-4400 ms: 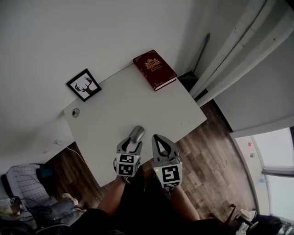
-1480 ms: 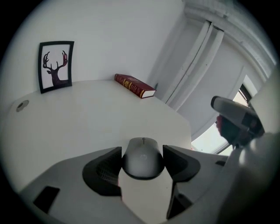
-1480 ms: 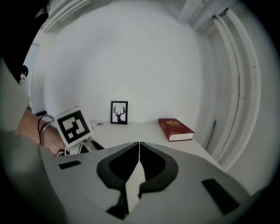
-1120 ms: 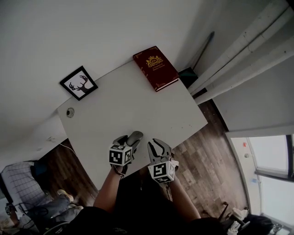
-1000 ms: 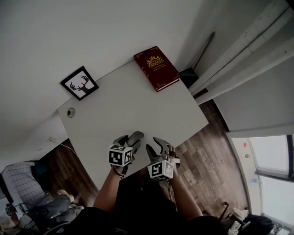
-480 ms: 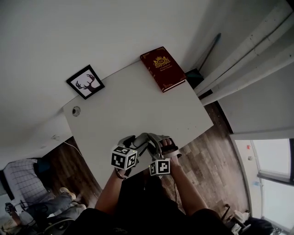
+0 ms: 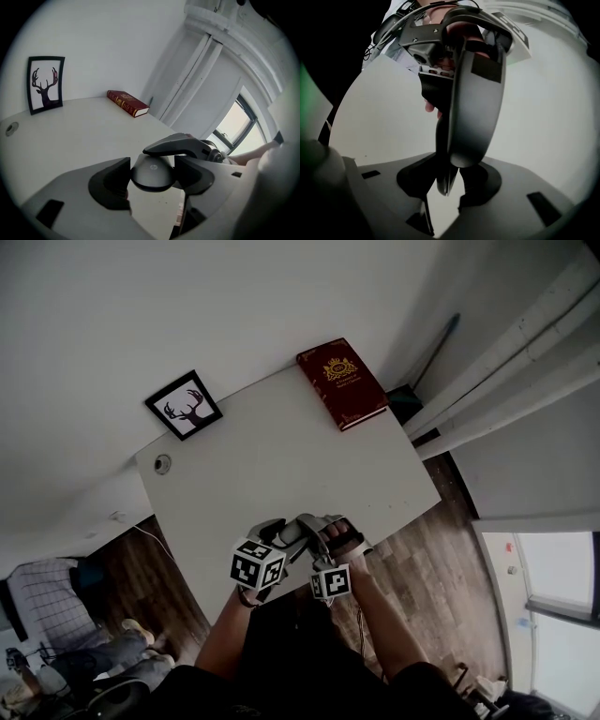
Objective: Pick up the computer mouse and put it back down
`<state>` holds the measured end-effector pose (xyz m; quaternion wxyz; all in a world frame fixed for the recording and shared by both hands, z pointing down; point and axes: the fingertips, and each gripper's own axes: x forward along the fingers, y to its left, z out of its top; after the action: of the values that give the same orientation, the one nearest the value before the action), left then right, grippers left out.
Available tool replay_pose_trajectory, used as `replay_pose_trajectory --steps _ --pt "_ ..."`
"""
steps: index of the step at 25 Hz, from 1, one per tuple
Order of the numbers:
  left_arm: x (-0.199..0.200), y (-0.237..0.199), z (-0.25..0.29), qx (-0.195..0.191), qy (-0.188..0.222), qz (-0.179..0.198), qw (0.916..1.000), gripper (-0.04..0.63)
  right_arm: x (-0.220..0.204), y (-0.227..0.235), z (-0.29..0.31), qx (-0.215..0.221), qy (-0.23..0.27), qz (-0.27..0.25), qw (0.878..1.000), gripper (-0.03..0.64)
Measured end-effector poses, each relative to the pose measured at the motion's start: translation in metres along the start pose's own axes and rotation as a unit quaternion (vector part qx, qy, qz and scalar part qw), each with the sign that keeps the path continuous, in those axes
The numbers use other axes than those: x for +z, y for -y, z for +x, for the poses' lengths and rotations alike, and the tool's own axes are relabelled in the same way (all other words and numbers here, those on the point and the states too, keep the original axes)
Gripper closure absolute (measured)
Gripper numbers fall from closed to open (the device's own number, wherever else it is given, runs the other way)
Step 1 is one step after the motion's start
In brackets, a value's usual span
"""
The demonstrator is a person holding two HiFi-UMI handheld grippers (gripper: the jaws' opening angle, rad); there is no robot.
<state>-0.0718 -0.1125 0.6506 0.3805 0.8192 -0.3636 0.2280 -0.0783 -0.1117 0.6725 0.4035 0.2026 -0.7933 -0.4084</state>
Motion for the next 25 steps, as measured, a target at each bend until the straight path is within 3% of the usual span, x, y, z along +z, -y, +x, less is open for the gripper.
replay_pose_trajectory --steps 8,15,20,25 --pt "0.005 0.000 -0.002 0.005 0.014 0.009 0.9998 0.296 0.000 0.007 0.001 -0.003 0.005 0.004 1.000 0.476" --pt "0.017 0.000 -0.009 0.019 0.036 0.022 0.9989 0.301 -0.017 0.015 0.000 -0.012 -0.027 0.029 0.999 0.477" --pt "0.030 0.001 -0.021 0.028 0.085 0.020 0.9957 0.316 -0.034 0.025 -0.002 -0.024 -0.051 0.120 0.991 0.477" --pt "0.041 -0.009 -0.039 0.078 0.136 0.028 0.9872 0.463 -0.044 0.046 -0.007 -0.050 -0.052 0.228 0.971 0.477"
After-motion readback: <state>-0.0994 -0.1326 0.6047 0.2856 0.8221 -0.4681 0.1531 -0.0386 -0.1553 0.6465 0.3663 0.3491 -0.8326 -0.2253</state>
